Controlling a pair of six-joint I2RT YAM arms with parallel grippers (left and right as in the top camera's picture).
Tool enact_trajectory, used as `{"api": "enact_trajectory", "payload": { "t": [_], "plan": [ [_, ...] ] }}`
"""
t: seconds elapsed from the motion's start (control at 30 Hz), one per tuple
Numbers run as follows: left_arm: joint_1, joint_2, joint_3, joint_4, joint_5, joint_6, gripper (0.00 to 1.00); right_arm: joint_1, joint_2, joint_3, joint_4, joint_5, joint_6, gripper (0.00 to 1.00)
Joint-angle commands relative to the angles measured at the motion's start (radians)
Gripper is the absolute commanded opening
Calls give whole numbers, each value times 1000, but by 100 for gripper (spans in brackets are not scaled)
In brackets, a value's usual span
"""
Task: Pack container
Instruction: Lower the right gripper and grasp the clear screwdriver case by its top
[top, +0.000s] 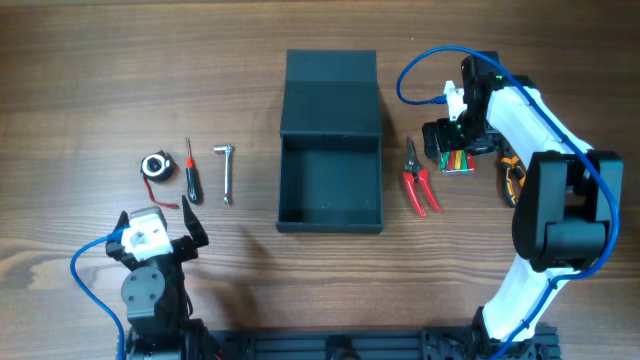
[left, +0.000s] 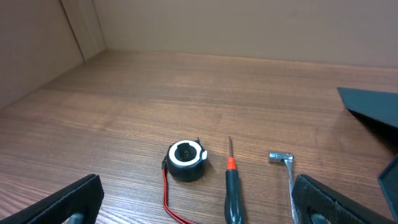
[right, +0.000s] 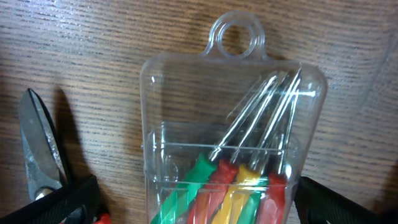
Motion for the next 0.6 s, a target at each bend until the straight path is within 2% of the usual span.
{"api": "enact_trajectory", "payload": {
  "t": [0.0, 0.23, 0.47, 0.57],
  "plan": [
    [-5, -5, -5, 3, -5, 23, 100, 3, 26, 13, 16, 18, -19, 100],
    [-5, -5, -5, 3, -5, 23, 100, -16, 26, -67, 81, 33, -29, 100],
    [-5, -5, -5, 3, -5, 23, 100, -60, 26, -72, 77, 28, -2, 100],
    [-5, -5, -5, 3, -5, 23, 100, -60, 26, -72, 72, 2, -3, 96]
  ]
}}
